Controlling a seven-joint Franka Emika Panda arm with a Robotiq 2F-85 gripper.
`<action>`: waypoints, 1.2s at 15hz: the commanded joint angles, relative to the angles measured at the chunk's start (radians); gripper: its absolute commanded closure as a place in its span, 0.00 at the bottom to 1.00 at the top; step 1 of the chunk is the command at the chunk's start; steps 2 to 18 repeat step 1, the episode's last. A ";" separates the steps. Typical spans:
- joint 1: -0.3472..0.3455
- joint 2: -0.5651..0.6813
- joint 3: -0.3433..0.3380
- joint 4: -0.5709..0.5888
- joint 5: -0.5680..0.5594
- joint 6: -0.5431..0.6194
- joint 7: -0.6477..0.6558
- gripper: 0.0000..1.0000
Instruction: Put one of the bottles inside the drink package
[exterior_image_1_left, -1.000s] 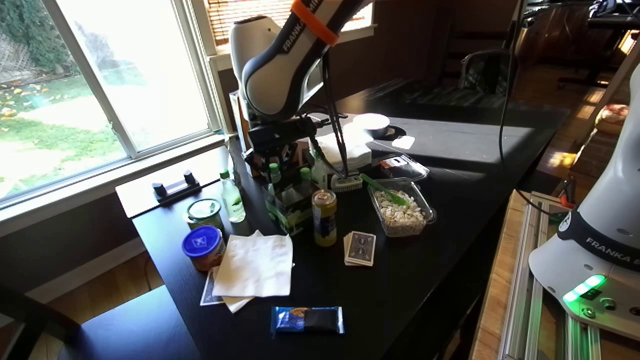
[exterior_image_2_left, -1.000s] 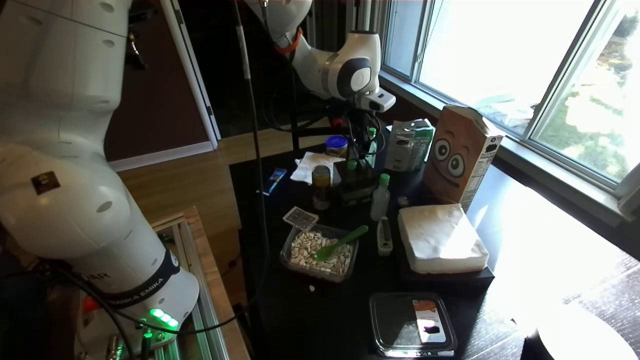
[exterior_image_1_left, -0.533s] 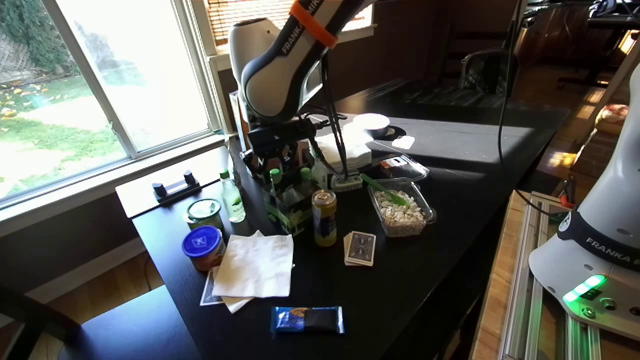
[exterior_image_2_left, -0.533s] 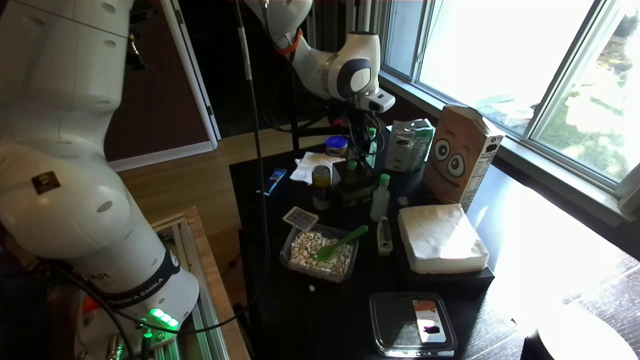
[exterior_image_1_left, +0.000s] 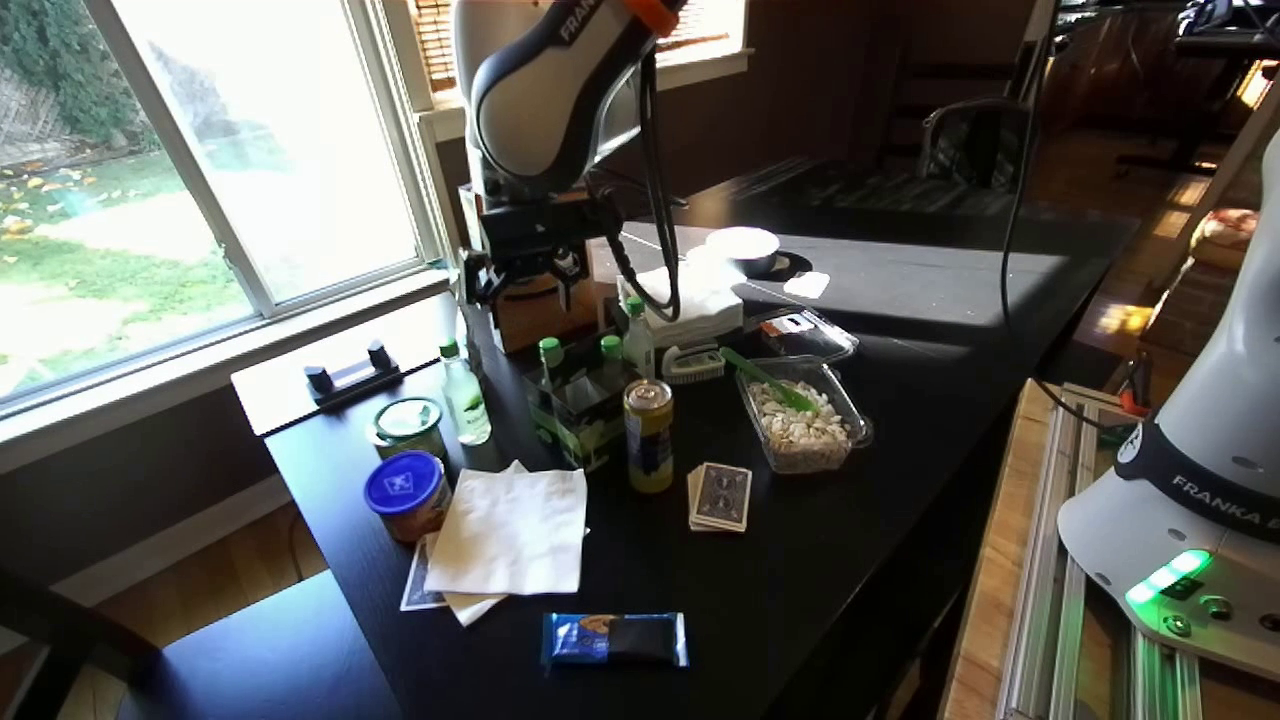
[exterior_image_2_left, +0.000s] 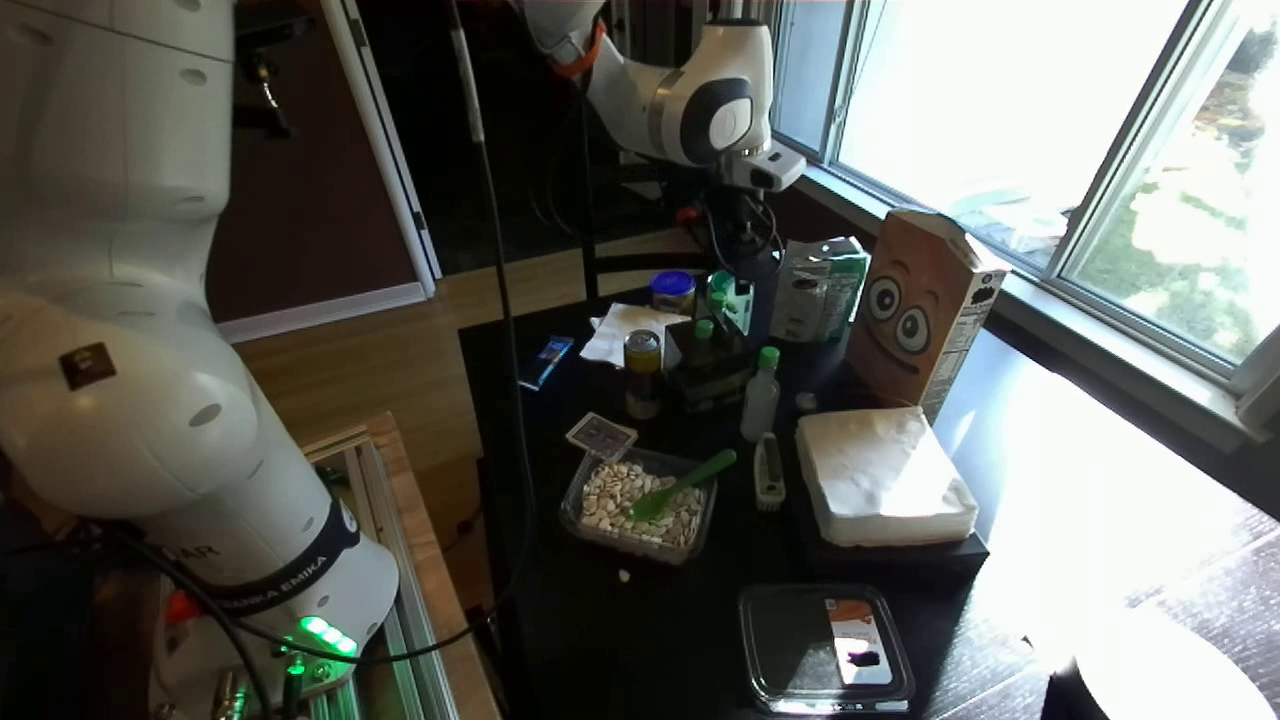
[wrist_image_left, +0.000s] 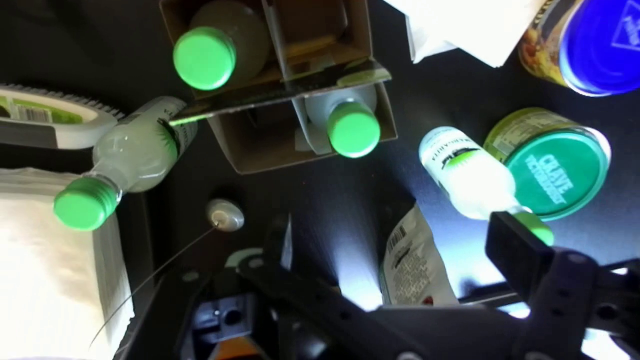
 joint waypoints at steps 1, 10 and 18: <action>-0.010 -0.016 0.007 0.001 -0.004 -0.007 -0.002 0.00; -0.010 -0.016 0.007 0.001 -0.004 -0.007 -0.002 0.00; -0.010 -0.016 0.007 0.001 -0.004 -0.007 -0.002 0.00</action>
